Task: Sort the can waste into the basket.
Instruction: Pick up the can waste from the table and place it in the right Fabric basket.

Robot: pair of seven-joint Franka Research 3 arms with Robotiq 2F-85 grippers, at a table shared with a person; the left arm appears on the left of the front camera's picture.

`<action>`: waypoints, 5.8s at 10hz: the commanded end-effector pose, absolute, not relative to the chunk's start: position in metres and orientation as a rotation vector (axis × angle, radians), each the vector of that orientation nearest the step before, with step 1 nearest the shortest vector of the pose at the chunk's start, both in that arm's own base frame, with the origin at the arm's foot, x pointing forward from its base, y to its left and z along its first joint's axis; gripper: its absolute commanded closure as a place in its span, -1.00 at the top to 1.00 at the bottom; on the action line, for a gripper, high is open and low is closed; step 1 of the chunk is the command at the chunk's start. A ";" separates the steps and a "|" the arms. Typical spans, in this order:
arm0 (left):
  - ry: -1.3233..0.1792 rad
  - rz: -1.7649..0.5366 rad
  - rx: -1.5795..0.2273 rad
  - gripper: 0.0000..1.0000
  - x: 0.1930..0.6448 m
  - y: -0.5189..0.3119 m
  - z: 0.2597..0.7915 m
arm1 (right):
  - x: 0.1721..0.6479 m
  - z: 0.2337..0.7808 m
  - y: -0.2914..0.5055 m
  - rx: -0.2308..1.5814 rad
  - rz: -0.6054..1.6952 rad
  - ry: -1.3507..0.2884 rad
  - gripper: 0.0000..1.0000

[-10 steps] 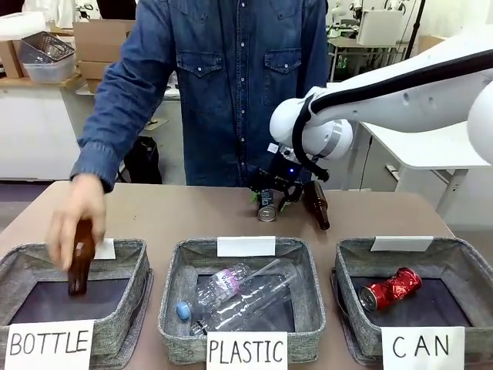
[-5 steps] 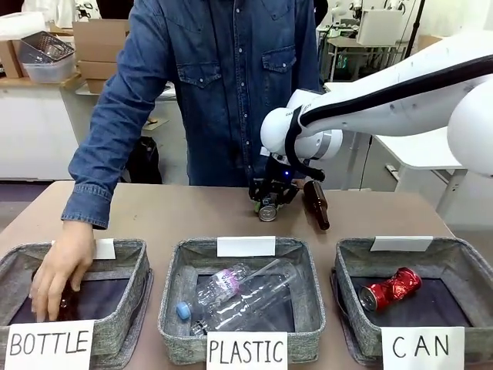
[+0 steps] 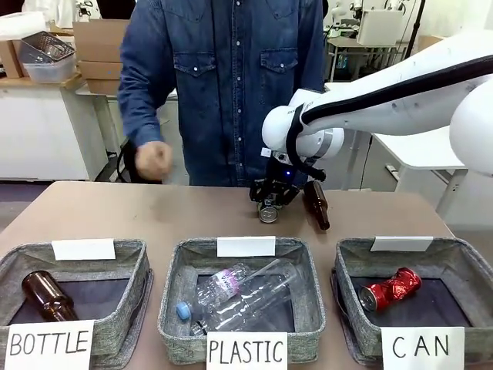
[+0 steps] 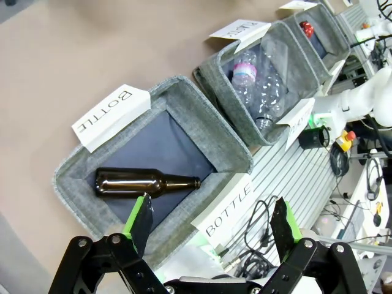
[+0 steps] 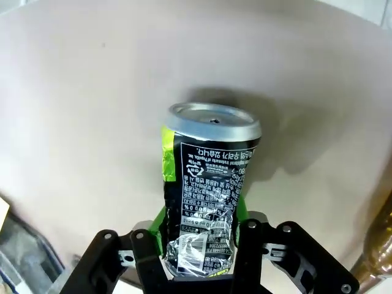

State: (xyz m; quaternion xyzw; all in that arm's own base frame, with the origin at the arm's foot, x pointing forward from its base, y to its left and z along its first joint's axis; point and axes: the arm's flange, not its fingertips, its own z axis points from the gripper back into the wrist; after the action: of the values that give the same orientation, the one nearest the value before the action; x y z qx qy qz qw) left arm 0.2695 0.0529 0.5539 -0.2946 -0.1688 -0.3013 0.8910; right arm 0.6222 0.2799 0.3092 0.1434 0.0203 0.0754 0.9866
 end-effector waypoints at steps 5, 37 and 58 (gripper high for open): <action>-0.349 -0.640 -0.608 1.00 0.269 0.055 0.554 | 0.454 0.475 0.102 0.370 0.823 0.166 -1.00; -0.349 -0.640 -0.608 1.00 0.269 0.055 0.554 | 0.360 0.458 -0.061 1.477 0.285 -0.139 1.00; -0.621 -0.208 -0.494 1.00 0.218 0.163 0.621 | 0.360 0.458 -0.061 1.477 0.285 -0.139 1.00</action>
State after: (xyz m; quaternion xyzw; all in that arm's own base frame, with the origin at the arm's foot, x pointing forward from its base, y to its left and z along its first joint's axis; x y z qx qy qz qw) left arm 0.2101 0.1816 0.6219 -0.2282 -0.2792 -0.1153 0.9256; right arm 0.3595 -0.0579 0.4577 0.6710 -0.0622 0.1179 0.7294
